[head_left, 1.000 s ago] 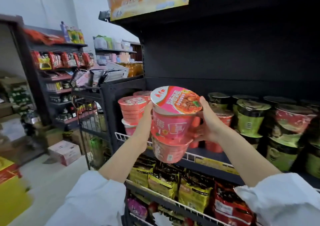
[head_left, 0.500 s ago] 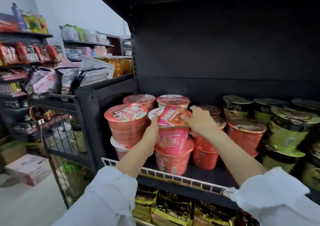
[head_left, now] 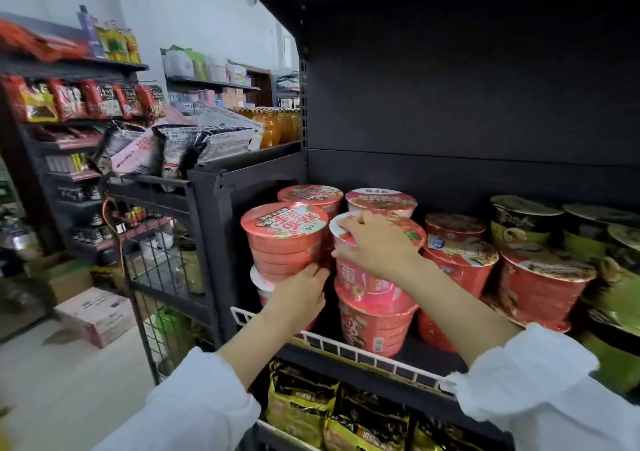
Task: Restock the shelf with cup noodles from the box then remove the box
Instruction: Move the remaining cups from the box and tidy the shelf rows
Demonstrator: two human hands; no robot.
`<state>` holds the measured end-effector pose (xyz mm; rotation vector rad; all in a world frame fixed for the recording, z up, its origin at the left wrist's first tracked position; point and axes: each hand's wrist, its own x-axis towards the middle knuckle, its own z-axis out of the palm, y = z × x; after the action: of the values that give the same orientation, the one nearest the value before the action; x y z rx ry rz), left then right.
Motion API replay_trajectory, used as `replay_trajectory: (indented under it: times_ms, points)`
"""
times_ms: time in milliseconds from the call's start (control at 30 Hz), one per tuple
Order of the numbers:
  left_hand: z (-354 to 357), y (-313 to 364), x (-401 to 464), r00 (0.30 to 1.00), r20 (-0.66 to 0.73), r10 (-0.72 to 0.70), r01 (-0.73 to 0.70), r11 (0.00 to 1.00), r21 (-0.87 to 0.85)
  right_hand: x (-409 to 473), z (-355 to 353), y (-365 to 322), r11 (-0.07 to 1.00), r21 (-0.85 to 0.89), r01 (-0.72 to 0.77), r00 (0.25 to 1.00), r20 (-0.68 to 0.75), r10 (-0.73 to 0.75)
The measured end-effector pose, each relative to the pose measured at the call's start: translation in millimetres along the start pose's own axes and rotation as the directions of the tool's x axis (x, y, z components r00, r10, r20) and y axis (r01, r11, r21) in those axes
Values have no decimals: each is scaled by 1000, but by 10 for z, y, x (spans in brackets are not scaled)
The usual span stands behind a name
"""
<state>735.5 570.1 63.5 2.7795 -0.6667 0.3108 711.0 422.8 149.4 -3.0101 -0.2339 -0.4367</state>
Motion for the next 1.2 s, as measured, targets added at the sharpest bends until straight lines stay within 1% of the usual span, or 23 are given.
replay_trajectory:
  times_ms: [100, 167, 200, 267, 333, 400, 467, 533, 600, 633, 700, 733, 833, 900, 967, 1033, 1067, 1133, 1200]
  points:
    - [-66, -96, -1, 996, -69, -48, 38, 989, -146, -17, 2, 29, 999, -41, -5, 999, -52, 3]
    - [-127, -180, 10, 987, -109, -114, 86, 967, -238, -35, -37, 59, 999, -41, -6, 1000, -31, 4]
    - [-140, -213, 15, 985, -112, -128, 98, 964, -248, -49, -62, 72, 999, -38, -1, 1000, -10, 1]
    - [-166, -222, 18, 984, -100, -147, 118, 961, -250, -73, -101, 87, 999, -33, 0, 1000, 20, 1]
    - [-171, -206, 34, 985, -84, -151, 126, 958, -256, -76, -112, 87, 999, -35, -1, 1000, 18, 2]
    - [-181, -205, 56, 988, -49, -147, 129, 954, -272, -64, -124, 71, 999, -46, 4, 1000, 29, -2]
    - [-196, -226, 90, 990, -5, -144, 137, 952, -273, -18, -157, 74, 999, -46, 18, 997, 73, -14]
    - [-206, -221, 141, 992, 24, -126, 129, 971, -203, 67, -251, 98, 998, 56, 25, 995, 99, -30]
    - [-192, -171, 226, 997, 41, -69, 73, 988, -133, 221, -342, 148, 977, 207, 40, 997, 56, -53]
    - [-171, -130, 281, 998, 50, -41, 46, 993, -111, 321, -368, 185, 972, 229, 56, 998, 27, -64]
    - [-110, -52, 410, 997, 79, -14, 21, 996, -88, 554, -359, 255, 982, 169, 80, 997, 9, -82]
    - [-79, -15, 477, 994, 104, -19, 28, 996, -85, 677, -322, 287, 989, 120, 91, 995, 30, -95]
    - [18, 49, 672, 986, 161, -51, 67, 993, -100, 1011, -126, 351, 987, 16, 157, 975, 159, -158]
    - [75, 71, 788, 979, 185, -85, 100, 992, -71, 1170, -28, 370, 975, 17, 220, 953, 209, -219]
    - [154, 71, 890, 967, 199, -157, 162, 987, -10, 1308, 33, 391, 963, 29, 266, 935, 234, -266]
    - [252, 67, 973, 955, 224, -193, 199, 980, -4, 1437, 85, 422, 957, 18, 291, 926, 248, -286]
    - [286, 58, 1000, 955, 226, -193, 203, 979, -21, 1497, 112, 441, 954, 4, 300, 922, 255, -291]
    - [329, 8, 1029, 964, 181, -194, 211, 974, -82, 1598, 152, 484, 946, -4, 324, 915, 255, -312]
    - [322, -13, 1032, 972, 141, -188, 211, 962, -173, 1661, 155, 526, 944, 13, 331, 922, 209, -326]
